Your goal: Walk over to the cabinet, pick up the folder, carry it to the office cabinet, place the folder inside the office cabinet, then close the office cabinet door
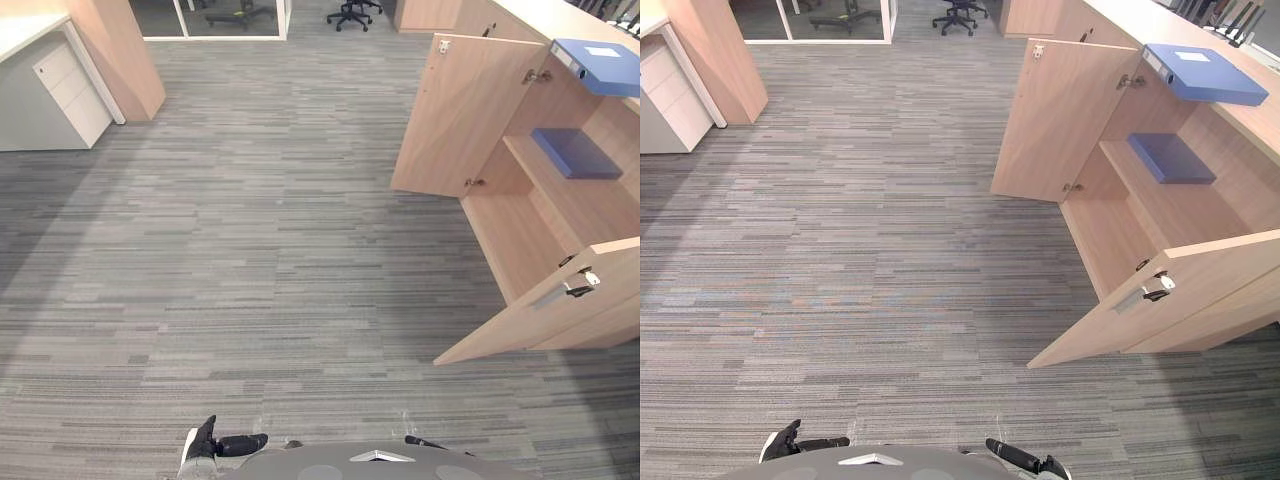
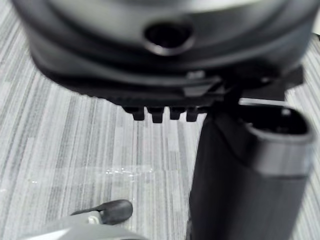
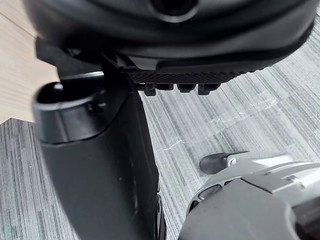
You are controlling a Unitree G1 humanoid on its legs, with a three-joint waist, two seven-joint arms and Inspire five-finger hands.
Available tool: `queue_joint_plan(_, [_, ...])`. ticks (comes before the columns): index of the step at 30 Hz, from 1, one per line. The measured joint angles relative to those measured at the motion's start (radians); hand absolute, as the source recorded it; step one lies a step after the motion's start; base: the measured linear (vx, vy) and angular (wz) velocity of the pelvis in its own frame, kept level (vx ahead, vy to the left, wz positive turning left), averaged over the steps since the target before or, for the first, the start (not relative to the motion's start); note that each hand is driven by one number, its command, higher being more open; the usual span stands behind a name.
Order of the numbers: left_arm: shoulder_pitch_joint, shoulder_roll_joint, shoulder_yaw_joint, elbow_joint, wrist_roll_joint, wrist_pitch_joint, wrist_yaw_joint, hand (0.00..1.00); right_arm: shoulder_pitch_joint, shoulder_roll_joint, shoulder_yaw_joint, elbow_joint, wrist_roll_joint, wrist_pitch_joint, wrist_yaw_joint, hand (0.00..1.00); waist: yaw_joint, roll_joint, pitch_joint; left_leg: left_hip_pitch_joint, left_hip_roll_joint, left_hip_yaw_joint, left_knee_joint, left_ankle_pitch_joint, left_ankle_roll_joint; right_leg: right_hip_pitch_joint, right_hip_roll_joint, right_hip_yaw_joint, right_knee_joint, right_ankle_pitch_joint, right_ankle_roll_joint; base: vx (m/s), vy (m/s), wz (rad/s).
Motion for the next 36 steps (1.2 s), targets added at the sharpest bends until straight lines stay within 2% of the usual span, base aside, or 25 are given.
queue_joint_plan(6, [-0.001,0.005,0.001,0.0,-0.041,-0.002,-0.031,1.0,-0.022,0.013,-0.036,-0.001,0.0,0.0,0.008,1.0,-0.001,-0.005,0.013,0.019,0.0,0.013,-0.001,-0.006,-0.009,0.011,-0.004,-0.004,0.007,-0.011,0.022,-0.02,-0.016,-0.04])
queue_joint_plan(36, [0.0,0.012,-0.029,-0.001,-0.03,-0.019,-0.002,1.0,-0.028,0.014,-0.026,-0.001,0.002,-0.001,-0.003,1.0,-0.002,-0.009,0.018,0.033,-0.002,0.013,-0.013,-0.001,-0.009,0.029,-0.003,-0.021,-0.017,-0.003,0.014,-0.02,-0.007,0.0])
